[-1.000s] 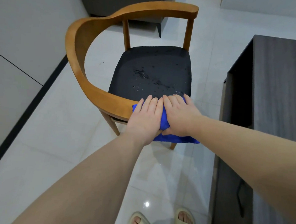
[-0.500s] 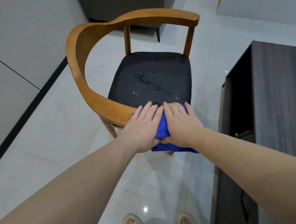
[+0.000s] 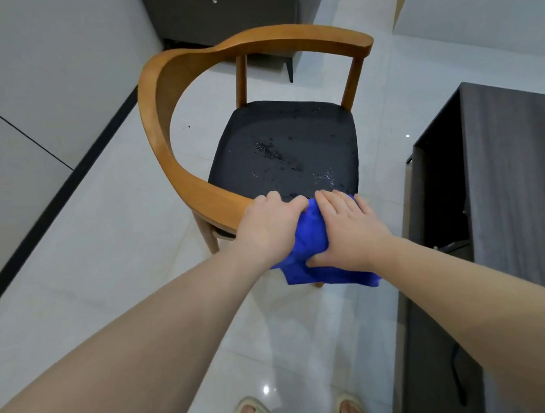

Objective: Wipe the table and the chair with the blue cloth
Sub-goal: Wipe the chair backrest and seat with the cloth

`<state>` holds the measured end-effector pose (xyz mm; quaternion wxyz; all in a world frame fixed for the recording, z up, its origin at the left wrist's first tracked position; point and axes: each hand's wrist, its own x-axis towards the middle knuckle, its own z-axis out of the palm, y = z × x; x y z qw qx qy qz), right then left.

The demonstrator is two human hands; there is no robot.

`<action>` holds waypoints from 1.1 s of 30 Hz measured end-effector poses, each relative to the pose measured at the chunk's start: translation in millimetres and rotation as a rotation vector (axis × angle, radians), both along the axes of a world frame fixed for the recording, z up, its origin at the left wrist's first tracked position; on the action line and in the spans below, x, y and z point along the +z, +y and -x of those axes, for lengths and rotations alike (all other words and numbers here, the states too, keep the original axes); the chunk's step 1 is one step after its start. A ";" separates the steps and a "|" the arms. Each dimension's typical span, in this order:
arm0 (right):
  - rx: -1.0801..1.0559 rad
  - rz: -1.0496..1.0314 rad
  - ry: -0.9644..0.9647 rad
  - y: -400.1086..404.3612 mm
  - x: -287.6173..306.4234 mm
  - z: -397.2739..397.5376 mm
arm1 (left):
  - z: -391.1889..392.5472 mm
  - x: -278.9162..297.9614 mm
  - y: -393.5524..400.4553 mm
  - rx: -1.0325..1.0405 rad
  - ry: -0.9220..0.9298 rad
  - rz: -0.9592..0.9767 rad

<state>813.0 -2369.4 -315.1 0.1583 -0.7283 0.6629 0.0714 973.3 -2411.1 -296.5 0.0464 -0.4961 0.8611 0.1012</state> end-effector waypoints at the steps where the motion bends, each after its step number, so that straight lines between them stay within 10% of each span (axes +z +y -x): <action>1: 0.000 -0.003 -0.029 0.9 1.1 -0.2 | -8.5 1.6 -4.8 -0.012 -0.043 0.036; 9: -0.167 -0.005 -0.299 6.5 7.3 11.8 | -32.4 2.3 -3.5 0.011 -0.110 0.248; 13: -0.056 -0.079 -0.132 -0.7 4.9 15.9 | 11.4 -28.4 39.3 0.084 0.102 0.126; 33: 0.054 -0.251 0.234 -29.3 10.1 10.1 | -28.5 -40.1 10.6 -0.146 -0.011 0.126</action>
